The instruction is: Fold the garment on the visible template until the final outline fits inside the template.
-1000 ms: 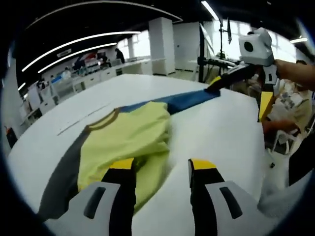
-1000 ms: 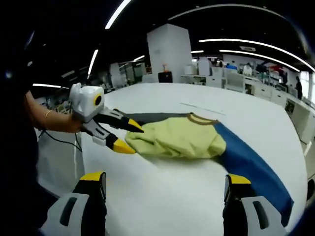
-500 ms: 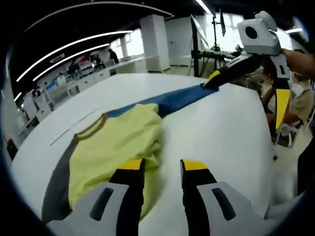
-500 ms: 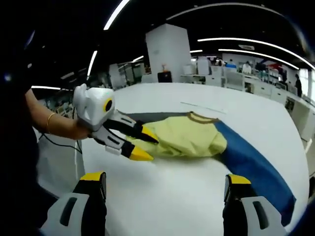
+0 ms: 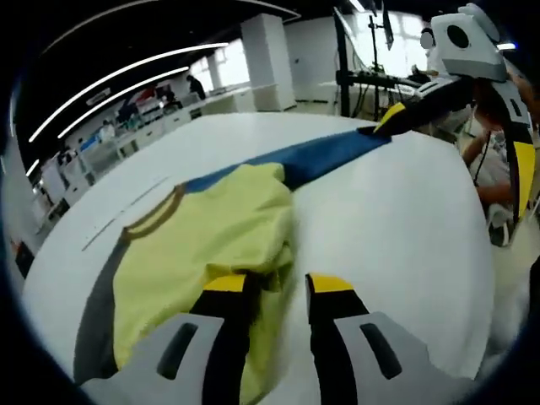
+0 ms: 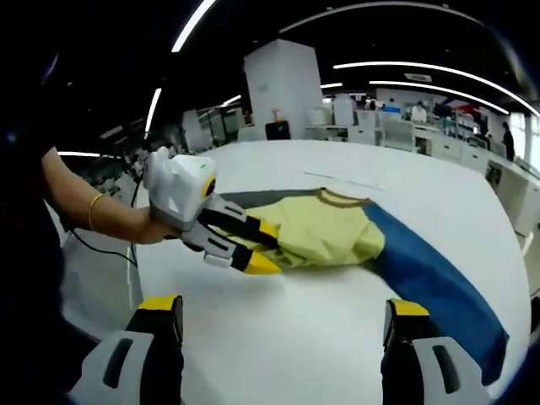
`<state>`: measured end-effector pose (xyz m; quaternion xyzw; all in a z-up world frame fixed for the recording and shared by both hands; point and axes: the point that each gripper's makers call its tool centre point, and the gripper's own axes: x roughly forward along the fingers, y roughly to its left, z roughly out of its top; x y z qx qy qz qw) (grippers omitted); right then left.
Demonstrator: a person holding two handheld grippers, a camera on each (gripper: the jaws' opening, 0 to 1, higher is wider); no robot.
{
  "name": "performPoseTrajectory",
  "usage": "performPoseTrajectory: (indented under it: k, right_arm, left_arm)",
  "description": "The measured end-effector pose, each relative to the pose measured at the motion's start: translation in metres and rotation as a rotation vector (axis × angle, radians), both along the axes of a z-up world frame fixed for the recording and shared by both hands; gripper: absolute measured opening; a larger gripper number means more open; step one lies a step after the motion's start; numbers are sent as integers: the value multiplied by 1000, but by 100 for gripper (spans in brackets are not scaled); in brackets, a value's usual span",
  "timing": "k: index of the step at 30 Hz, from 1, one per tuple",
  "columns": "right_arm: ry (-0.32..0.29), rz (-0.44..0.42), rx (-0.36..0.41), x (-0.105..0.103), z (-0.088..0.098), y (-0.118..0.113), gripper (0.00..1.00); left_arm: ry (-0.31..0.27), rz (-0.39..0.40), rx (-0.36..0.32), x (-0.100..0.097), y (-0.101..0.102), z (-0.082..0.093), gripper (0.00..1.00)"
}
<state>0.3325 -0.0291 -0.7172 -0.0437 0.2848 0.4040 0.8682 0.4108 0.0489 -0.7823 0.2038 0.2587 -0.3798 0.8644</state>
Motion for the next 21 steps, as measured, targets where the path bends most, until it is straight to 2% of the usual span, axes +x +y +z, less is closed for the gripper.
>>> performPoseTrajectory:
  k: [4, 11, 15, 21]
  right_arm:
    - [4, -6, -2, 0, -2, -1, 98]
    - [11, -20, 7, 1, -5, -4, 97]
    - [17, -22, 9, 0, -7, -4, 96]
    - [17, -27, 9, 1, -9, -4, 95]
  left_arm:
    - [-16, 4, 40, 4, -1, -6, 25]
    - [-36, 22, 98, 12, 2, -10, 21]
    - [-34, 32, 113, 17, 6, -11, 15]
    - [-17, 47, 91, 21, 9, -11, 11]
